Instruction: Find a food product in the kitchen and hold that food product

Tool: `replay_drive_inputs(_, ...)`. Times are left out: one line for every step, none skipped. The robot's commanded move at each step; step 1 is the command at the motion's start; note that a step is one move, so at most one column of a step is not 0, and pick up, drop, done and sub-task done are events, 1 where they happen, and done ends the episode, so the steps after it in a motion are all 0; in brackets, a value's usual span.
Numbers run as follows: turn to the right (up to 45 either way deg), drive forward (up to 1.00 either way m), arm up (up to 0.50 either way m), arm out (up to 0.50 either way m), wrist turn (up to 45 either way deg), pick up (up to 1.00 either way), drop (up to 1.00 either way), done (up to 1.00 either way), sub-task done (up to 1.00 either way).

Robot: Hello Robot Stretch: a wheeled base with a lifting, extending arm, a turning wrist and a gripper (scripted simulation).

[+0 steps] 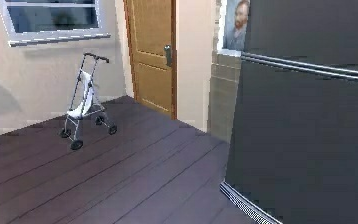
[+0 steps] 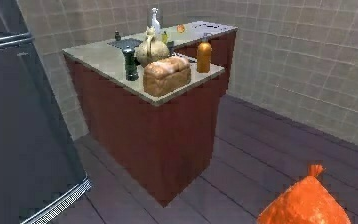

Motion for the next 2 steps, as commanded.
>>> replay_drive_inputs(45.0, 0.00, 0.00, 0.00, 0.0, 0.00, 0.00, 0.00, 0.00)
replay_drive_inputs(45.0, 0.00, 0.00, 0.00, 0.0, 0.00, 0.00, 0.00, 0.00)
